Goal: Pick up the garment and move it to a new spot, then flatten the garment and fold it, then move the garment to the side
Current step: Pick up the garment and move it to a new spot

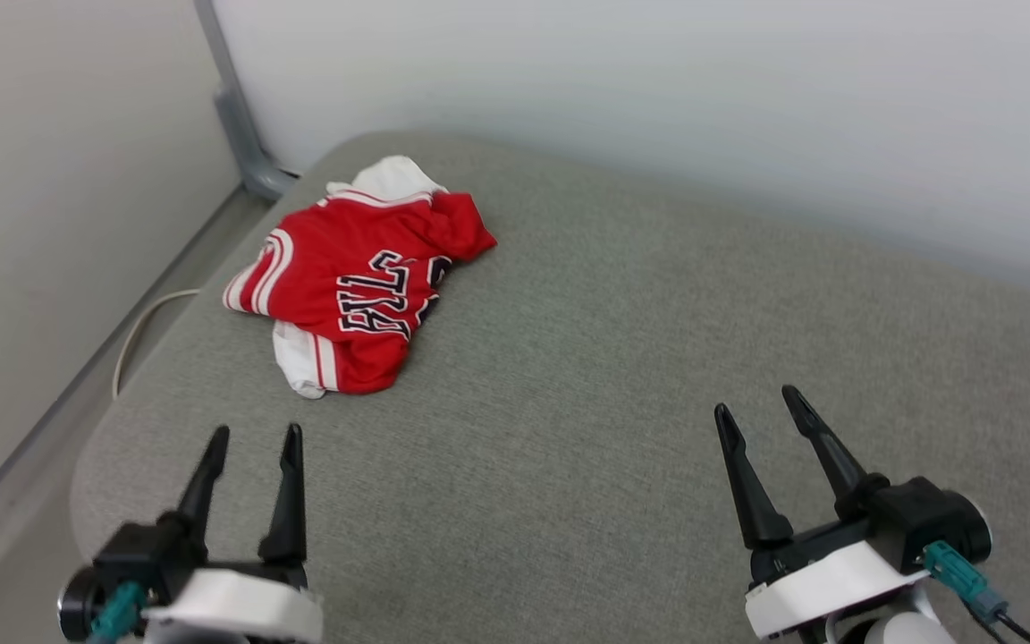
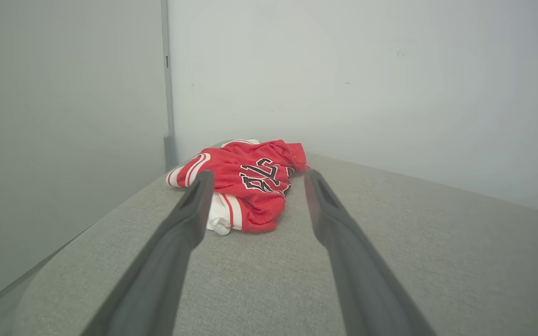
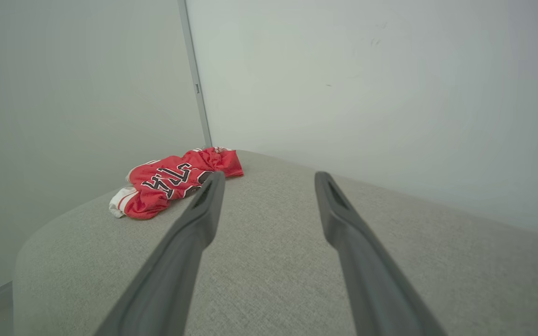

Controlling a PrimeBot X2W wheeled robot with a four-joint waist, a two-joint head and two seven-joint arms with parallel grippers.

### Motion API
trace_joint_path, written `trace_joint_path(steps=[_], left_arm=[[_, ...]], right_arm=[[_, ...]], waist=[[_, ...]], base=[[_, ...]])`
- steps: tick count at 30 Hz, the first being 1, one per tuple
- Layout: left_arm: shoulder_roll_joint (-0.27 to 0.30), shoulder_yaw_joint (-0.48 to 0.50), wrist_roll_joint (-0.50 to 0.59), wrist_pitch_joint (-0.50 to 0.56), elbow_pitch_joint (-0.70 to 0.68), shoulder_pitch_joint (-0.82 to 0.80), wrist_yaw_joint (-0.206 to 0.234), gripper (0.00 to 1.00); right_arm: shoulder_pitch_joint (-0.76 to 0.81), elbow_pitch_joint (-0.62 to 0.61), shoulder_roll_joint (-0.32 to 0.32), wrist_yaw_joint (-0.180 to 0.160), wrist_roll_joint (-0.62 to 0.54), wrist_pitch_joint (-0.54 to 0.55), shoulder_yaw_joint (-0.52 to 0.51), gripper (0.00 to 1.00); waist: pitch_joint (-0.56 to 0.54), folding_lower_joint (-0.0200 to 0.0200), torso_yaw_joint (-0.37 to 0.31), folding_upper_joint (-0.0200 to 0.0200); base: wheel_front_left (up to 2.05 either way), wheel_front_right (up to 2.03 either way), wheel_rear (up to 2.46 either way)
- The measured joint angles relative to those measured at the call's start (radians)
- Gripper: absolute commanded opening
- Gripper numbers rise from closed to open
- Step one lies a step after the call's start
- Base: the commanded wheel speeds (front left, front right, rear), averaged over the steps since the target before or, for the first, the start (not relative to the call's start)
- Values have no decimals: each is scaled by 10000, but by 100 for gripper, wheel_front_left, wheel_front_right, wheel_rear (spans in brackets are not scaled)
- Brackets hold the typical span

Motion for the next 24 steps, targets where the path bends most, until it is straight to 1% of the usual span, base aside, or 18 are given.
trace_joint_path(steps=[2, 4, 7, 8, 10, 12, 15, 18, 20, 24], left_arm=[[324, -23, -21, 0, 305, -481, -31, 100], [788, -238, -182, 75, 930, -1082, -42, 100], [1597, -840, -1001, 648, 1536, -2379, -42, 100], [2648, -1559, -2121, 1599, 1910, -3533, -58, 100], [3542, -1908, -2522, 2190, 2038, -4226, -58, 100], [4215, -2322, -3072, 2880, 2138, -4875, -56, 100], [5030, -3271, -4307, 4360, 2332, -5612, -63, 100], [6184, -4065, -4959, 5131, 2314, -6478, -61, 100], [6656, -4454, -5331, 5586, 2476, -6959, -59, 100], [7242, -5231, -5883, 6640, 3175, -7729, -59, 100]], right_arm=[[-143, -130, 0, 0, -284, 0, -15, 100], [-276, -263, 2, 0, -621, -2, -31, 100], [-545, -472, 4, 0, -1108, -2, -157, 100], [-734, -708, 0, 0, -1298, -2, -341, 100], [-861, -895, -17, 0, -1413, -2, -414, 100], [-1028, -1032, -61, 0, -1482, -2, -391, 100], [-1225, -1081, -157, 0, -1626, -2, -353, 100], [-1506, -1168, -213, 0, -1680, -2, -349, 100], [-1600, -1262, -213, 0, -1718, -2, -362, 100], [-1662, -1448, -238, 0, -1841, -2, -261, 100]], waist=[[312, 0, -122, 0], [680, 0, -248, 0], [1285, 1, -455, 0], [1896, 2, -682, 0], [2298, 1, -829, 0], [2709, 2, -976, 0], [3271, 3, -1221, 0], [3765, 3, -1515, 0], [4063, 3, -1715, 0], [4612, 2, -2063, 0]], base=[[0, 0, 0], [0, 0, 0], [0, 0, 0], [0, 0, 0], [0, 0, 0], [0, 0, 0], [0, 0, 0], [0, 0, 0], [0, 0, 0], [0, 0, 0]])
